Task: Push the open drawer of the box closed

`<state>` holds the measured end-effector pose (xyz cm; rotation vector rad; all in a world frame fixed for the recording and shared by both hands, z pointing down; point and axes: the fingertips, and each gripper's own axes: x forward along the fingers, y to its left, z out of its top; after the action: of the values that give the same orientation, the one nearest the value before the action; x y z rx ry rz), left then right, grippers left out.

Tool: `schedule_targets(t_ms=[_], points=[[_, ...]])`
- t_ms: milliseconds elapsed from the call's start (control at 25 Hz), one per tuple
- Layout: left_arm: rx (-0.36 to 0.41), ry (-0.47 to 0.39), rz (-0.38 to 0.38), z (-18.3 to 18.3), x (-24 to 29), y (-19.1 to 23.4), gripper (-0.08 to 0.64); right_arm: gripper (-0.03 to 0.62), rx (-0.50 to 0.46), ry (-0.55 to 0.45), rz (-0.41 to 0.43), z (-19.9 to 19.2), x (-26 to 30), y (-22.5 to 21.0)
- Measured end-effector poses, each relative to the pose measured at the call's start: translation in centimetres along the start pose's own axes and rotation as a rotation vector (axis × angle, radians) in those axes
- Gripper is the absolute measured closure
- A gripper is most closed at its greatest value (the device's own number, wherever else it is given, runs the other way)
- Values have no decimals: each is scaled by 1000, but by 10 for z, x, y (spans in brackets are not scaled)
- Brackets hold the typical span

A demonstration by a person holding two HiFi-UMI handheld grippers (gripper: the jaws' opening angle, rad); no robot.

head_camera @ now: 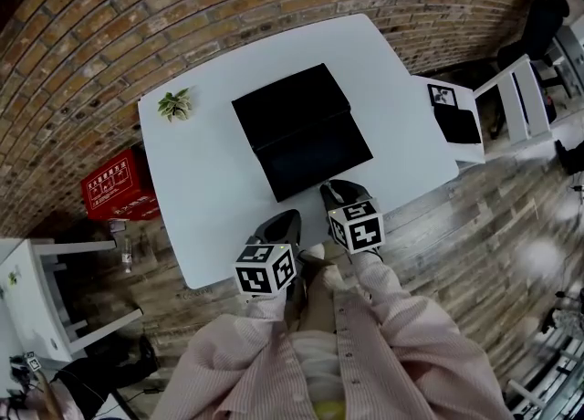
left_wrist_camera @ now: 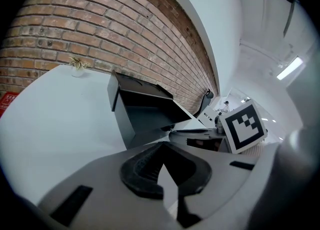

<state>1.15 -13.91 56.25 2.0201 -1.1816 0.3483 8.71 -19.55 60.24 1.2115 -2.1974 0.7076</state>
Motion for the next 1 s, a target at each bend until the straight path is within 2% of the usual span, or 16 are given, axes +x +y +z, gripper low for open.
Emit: schedule_targets(t_ms=[1000], points=[[-44, -89, 74, 15, -1, 7, 565, 518, -20, 2, 43, 12, 2, 0]])
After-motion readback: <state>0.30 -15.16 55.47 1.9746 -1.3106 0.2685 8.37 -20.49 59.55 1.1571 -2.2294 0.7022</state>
